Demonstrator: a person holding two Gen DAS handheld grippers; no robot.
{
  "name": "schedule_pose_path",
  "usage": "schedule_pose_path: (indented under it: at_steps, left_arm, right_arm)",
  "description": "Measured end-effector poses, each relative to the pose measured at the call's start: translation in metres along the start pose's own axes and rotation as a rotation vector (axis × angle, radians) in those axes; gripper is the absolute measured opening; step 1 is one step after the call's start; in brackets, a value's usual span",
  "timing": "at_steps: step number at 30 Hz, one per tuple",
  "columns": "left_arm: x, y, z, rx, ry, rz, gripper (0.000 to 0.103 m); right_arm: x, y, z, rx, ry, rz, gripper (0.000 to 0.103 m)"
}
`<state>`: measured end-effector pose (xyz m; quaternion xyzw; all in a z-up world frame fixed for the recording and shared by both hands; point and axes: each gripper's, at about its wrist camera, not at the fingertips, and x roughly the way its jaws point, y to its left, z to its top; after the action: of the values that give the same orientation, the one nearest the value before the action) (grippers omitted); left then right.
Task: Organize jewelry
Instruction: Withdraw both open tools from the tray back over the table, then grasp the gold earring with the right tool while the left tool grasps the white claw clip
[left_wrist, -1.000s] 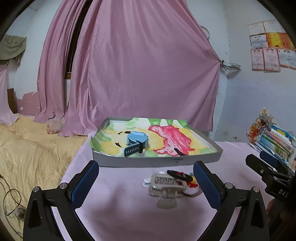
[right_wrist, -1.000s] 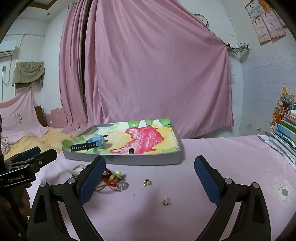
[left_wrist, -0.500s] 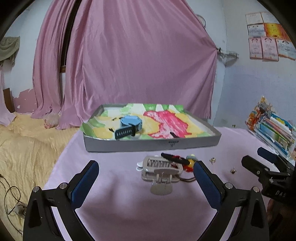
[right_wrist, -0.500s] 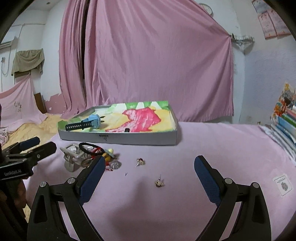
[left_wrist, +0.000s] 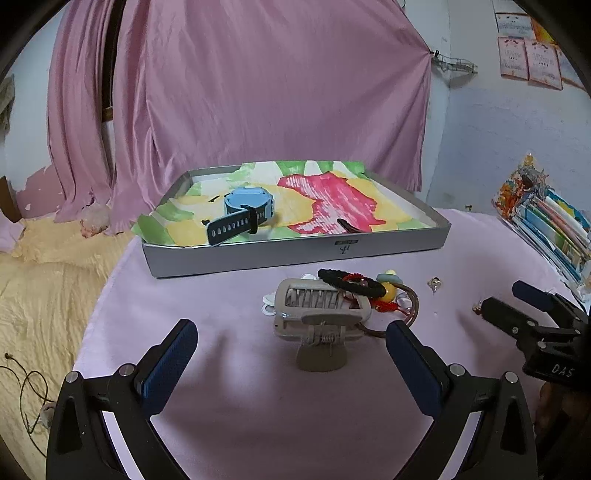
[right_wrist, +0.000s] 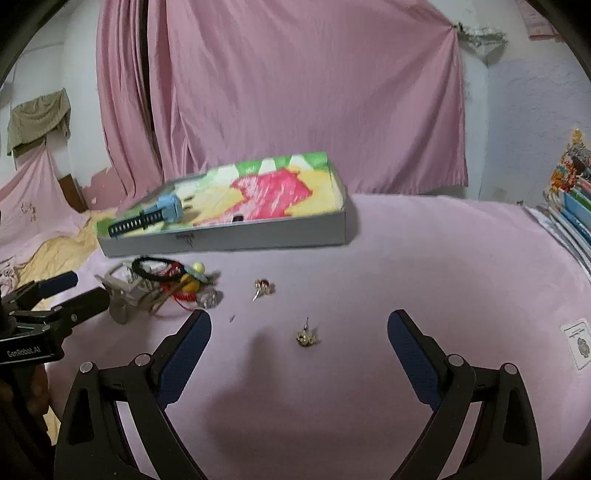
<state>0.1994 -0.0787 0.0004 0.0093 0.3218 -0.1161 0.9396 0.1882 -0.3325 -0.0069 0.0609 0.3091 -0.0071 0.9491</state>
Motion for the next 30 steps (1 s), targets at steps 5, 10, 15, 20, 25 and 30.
schedule_pose_path:
  at_steps: [5,10,15,20,25,30]
  left_arm:
    - [0.004,-0.002,0.002,0.01,0.015,-0.009,0.102]
    - [0.006,0.0,0.003,0.01,0.016,-0.009,0.085]
    - [0.01,-0.003,0.003,0.023,0.023,-0.012,0.072]
    - [0.011,-0.007,0.003,0.041,0.023,-0.013,0.061]
    - [0.013,-0.01,0.002,0.05,0.033,-0.035,0.046]
    - [0.013,-0.01,0.001,0.043,0.035,-0.042,0.043]
  right_arm:
    - [0.009,0.0,0.0,0.002,0.052,-0.001,0.073]
    - [0.015,0.002,-0.001,-0.005,0.084,0.003,0.052]
    - [0.021,0.004,0.0,-0.013,0.101,0.003,0.037]
    - [0.022,0.005,0.0,-0.02,0.108,-0.004,0.029]
    - [0.023,0.007,0.001,-0.032,0.109,-0.012,0.02]
    - [0.024,0.008,0.002,-0.045,0.109,-0.01,0.012]
